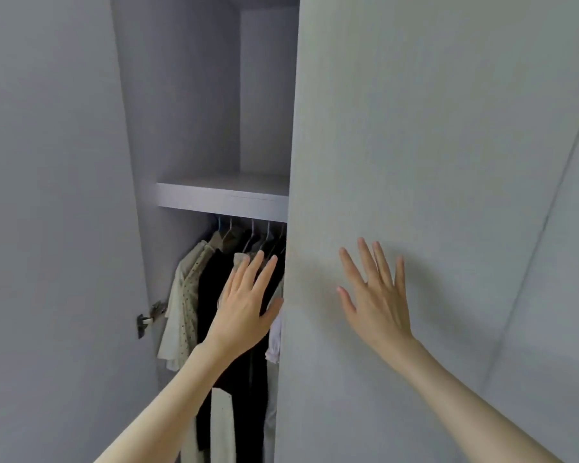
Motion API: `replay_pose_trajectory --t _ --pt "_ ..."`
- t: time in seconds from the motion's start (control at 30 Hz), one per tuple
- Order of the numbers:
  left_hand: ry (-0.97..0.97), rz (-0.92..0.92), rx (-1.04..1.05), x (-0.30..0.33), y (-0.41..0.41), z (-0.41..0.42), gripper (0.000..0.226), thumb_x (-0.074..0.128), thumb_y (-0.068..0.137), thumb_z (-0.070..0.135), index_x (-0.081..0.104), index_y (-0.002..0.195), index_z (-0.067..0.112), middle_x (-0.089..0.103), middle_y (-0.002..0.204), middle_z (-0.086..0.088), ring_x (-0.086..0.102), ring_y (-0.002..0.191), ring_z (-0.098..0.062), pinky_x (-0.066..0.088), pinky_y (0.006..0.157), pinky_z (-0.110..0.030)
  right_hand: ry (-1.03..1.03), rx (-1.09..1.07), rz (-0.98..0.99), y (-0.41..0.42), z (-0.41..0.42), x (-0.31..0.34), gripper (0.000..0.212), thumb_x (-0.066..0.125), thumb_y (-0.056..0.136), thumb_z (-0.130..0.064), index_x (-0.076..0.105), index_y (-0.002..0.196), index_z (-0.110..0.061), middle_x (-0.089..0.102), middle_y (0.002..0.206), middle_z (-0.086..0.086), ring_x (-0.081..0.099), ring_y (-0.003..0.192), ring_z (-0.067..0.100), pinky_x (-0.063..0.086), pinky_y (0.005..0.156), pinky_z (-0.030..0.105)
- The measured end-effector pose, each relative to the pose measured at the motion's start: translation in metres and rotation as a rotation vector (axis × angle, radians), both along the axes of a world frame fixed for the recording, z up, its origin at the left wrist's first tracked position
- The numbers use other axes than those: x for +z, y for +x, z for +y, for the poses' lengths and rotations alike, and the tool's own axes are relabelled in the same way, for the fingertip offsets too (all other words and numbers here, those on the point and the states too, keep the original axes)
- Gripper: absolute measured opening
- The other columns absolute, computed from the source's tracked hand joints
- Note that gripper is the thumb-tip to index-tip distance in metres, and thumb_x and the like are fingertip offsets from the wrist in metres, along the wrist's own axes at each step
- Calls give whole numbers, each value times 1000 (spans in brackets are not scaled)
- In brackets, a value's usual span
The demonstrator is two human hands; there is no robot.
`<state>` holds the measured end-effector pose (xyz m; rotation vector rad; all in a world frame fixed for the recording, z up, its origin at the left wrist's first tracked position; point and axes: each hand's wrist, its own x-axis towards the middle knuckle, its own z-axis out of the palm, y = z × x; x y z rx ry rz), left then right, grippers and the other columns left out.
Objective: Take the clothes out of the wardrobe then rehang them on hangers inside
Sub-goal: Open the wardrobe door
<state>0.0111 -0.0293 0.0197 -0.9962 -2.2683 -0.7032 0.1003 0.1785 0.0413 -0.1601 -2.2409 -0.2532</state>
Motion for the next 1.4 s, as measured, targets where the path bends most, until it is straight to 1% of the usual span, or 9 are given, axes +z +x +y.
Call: replay_pose_trajectory --t 0.23,0.33,0.47,0.57,0.67,0.77,0.9,1.0,1.4 --pt "235 -145 -188 51 -41 58 73 54 92 16 6 148 9 17 153 -10 13 141 -24 13 114 -32 137 -100 39 -13 34 18 80 72 75 -30 29 142 -24 28 151 12 19 139 32 15 108 60" --pt "295 -248 -249 64 -57 74 76 53 93 16 1 148 13 27 144 -10 31 128 -21 25 100 -22 59 -186 96 -27 36 24 79 75 72 -32 35 140 -22 29 150 13 20 138 33 23 101 66" --pt "343 -294 -304 66 -74 77 76 51 94 17 0 149 22 38 120 -5 47 92 -14 42 78 -20 3 -272 94 -42 32 15 85 75 71 -37 29 141 -23 20 153 12 15 141 34 18 100 69" --pt "398 -374 -429 64 -91 72 77 53 91 13 6 148 34 49 111 -11 54 94 -22 51 85 -33 -20 -291 110 -46 29 11 86 74 71 -40 28 142 -22 19 153 13 14 141 34 17 100 70" --pt "453 -423 -493 65 -89 70 75 54 90 7 13 148 31 54 102 -19 56 89 -26 49 74 -23 -53 -298 106 -45 24 12 85 74 71 -42 31 142 -22 20 153 13 14 140 34 22 98 70" --pt "527 -408 -517 64 -81 67 69 54 92 10 18 145 33 55 100 -10 56 89 -16 46 73 -14 -122 -272 111 -40 16 11 84 74 72 -43 33 142 -21 20 153 14 14 140 34 28 95 70" --pt "610 -381 -535 60 -63 51 63 53 92 10 24 128 53 56 89 -2 55 78 -7 45 69 -7 -200 -221 139 -26 -1 6 74 57 80 -51 30 142 -21 18 154 14 13 140 33 35 97 61" --pt "622 -346 -543 58 -43 36 63 56 91 9 27 128 52 56 84 -1 55 74 -4 45 70 -7 -241 -151 143 -10 -17 0 67 39 84 -55 26 142 -23 19 153 19 16 140 35 37 100 51" --pt "687 -367 -594 48 94 -13 51 56 91 16 42 131 44 62 93 -11 61 82 -13 50 83 -25 -306 258 98 97 -101 -13 62 43 90 -45 24 146 -25 20 153 3 22 139 17 27 109 29"
